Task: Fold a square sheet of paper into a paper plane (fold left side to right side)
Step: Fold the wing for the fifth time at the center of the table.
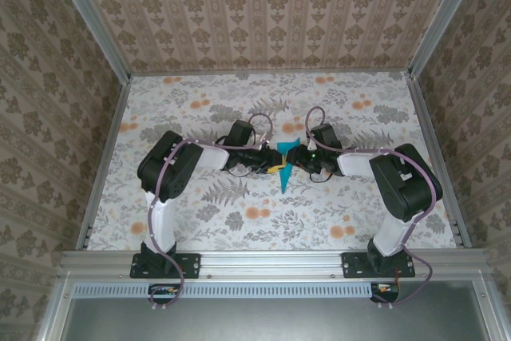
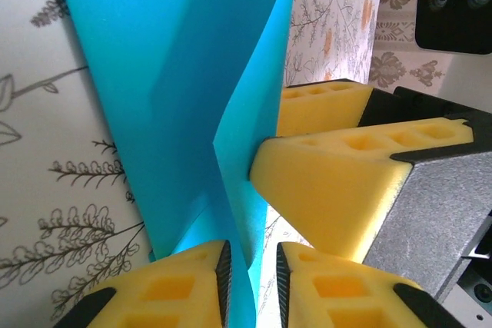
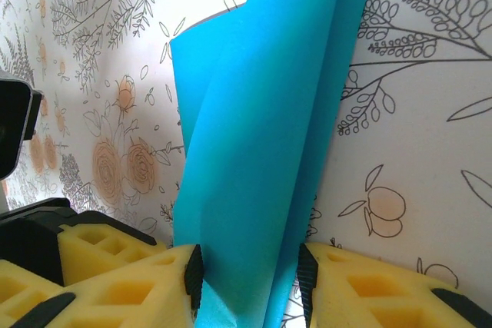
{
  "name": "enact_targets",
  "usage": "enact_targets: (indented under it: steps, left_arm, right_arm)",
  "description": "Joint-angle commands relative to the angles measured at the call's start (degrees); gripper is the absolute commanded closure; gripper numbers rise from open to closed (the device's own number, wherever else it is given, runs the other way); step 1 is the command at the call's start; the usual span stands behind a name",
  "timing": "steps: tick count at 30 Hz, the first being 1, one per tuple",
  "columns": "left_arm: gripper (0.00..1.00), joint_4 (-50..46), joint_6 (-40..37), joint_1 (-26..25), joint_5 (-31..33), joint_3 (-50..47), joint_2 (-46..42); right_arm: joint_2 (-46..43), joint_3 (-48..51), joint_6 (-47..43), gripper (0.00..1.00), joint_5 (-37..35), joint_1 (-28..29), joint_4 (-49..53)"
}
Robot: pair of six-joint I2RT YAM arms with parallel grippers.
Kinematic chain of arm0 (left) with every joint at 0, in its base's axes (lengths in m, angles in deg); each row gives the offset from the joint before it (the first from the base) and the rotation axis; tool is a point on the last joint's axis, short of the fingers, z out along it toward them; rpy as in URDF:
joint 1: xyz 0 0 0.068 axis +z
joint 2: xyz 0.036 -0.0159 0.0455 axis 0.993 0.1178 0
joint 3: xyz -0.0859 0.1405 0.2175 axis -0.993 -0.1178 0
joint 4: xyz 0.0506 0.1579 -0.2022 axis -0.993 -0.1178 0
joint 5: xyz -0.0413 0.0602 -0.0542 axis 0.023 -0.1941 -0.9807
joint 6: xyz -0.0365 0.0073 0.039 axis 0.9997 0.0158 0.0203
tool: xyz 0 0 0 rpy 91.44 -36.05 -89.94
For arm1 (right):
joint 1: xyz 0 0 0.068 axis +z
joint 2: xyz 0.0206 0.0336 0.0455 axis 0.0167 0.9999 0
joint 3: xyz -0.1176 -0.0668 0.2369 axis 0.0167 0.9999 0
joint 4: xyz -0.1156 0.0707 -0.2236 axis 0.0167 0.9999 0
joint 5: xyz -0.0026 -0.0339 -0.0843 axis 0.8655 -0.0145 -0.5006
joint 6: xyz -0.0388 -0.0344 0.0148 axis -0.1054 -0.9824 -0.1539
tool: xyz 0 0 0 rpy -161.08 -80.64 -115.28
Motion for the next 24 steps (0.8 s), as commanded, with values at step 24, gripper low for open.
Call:
enact_targets:
  steps: [24]
  left_arm:
    - [0.95, -4.7, -6.4, 0.4, 3.7, 1.4, 0.4]
  right_arm:
    - [-3.8, -3.9, -2.0, 0.46, -0.5, -2.3, 8.8]
